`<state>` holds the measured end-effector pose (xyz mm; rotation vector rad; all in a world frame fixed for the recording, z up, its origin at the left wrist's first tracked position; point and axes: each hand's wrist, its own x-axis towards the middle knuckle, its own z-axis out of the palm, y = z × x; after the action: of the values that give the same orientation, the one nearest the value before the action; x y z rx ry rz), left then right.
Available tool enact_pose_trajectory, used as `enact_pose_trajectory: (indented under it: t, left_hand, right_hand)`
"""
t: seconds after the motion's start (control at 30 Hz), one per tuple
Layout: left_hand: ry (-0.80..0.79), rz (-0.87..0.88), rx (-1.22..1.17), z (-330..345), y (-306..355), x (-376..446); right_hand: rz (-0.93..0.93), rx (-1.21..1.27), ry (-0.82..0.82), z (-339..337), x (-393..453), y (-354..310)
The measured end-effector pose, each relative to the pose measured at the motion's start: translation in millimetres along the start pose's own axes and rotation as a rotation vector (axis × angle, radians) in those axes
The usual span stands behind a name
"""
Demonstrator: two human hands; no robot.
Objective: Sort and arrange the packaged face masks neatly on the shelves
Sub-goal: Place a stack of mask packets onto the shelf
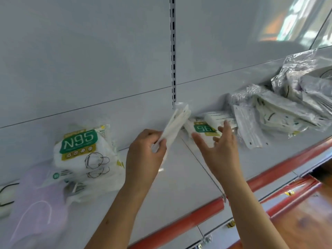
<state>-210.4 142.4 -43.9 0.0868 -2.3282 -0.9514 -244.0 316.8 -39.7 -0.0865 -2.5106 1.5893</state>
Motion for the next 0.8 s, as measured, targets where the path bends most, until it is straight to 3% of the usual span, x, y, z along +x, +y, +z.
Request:
enact_pose_trajectory:
  t: [0.07,0.13,0.2,0.27,0.33,0.37,0.47,0.57,0.63,0.67,0.73,0.8]
  left_hand:
    - [0.032,0.182,0.138,-3,-2,-6]
    - [-0.21,0.276,0.112,-4,-2,-15]
    - [-0.43,0.263,-0.013,-5,-9,-26]
    - [-0.375,0.237,-0.089,-9,-17,-29]
    - [-0.187,0.132,-0.119,-13,-23,-27]
    - [-0.173,0.015,-0.156,-14,-21,-23]
    - [-0.472,-0.357,-0.343,-13,-9,-5]
    - [-0.697,-0.51,-0.504,-7,-4,1]
    - [-0.664,-0.553,-0.493,1,-8,-3]
    - [-0.611,-0.584,-0.48,6,-10,-5]
    - [-0.483,-0.67,-0.489,16,-13,-8]
    - [-0.383,-0.73,-0.538,25,-9,-9]
  right_hand:
    - [0.083,0.276,-0.302,8,-19,-13]
    - [0.121,0.524,-0.465,18,-29,-16]
    - [0.137,0.576,-0.334,25,-25,-11]
    - [0.138,0.457,-0.191,22,-15,-2]
    - [0.115,0.386,-0.248,14,-7,7]
    - [0.104,0.384,-0.319,9,-4,9]
    - [0.067,0.479,-0.531,1,1,10]
    - [0.037,0.569,-0.65,-3,13,15]
    - [0.007,0.49,-0.511,-10,29,25]
    - [-0.013,0.359,-0.355,-16,40,32]
    - [-0.052,-0.128,0.03,-36,67,55]
    - [-0.021,-0.569,0.132,-55,91,81]
